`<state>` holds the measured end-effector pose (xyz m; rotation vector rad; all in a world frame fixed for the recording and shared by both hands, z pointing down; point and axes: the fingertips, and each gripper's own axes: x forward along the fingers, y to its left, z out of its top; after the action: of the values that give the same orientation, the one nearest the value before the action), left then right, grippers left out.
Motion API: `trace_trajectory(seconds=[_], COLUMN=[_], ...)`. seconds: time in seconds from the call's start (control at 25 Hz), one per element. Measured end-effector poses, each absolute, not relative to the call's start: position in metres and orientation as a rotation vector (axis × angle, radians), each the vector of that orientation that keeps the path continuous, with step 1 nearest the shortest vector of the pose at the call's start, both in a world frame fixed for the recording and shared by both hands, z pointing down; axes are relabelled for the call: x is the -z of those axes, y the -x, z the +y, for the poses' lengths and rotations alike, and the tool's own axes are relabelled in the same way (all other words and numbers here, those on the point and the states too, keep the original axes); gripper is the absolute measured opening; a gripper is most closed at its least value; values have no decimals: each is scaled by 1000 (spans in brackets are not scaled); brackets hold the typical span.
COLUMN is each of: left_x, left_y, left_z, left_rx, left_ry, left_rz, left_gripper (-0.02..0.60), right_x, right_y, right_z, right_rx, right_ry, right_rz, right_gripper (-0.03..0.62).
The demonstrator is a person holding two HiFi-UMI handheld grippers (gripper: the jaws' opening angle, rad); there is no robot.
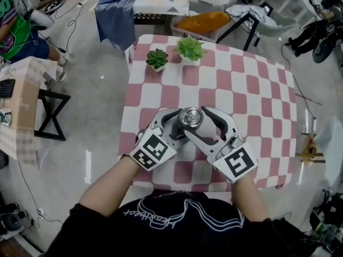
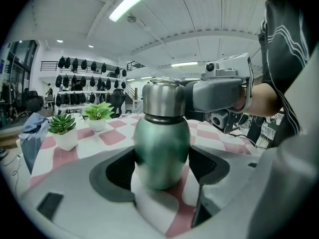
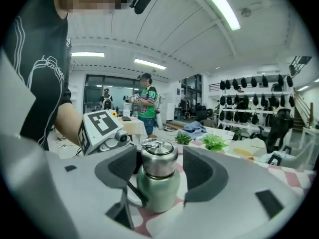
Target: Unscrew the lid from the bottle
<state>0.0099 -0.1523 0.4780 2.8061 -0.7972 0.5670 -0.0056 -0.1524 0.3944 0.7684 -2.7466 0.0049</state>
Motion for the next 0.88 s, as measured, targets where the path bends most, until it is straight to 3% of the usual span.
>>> trace_trajectory(seconds=[0.4, 0.88], left_x=[-480, -479], left_y=[-9, -9], left_z=[-152, -152], left_rx=[-601, -590], left_ry=[-2717, -2719], left_rz=[-929, -950], left_gripper=[341, 341], right_x=[-402, -400], right_y=[7, 9], right_z=[-153, -153], right_rx=[57, 83], right_ry=[-968, -954], right_rz=[-2673, -2709], right_gripper=[251, 247])
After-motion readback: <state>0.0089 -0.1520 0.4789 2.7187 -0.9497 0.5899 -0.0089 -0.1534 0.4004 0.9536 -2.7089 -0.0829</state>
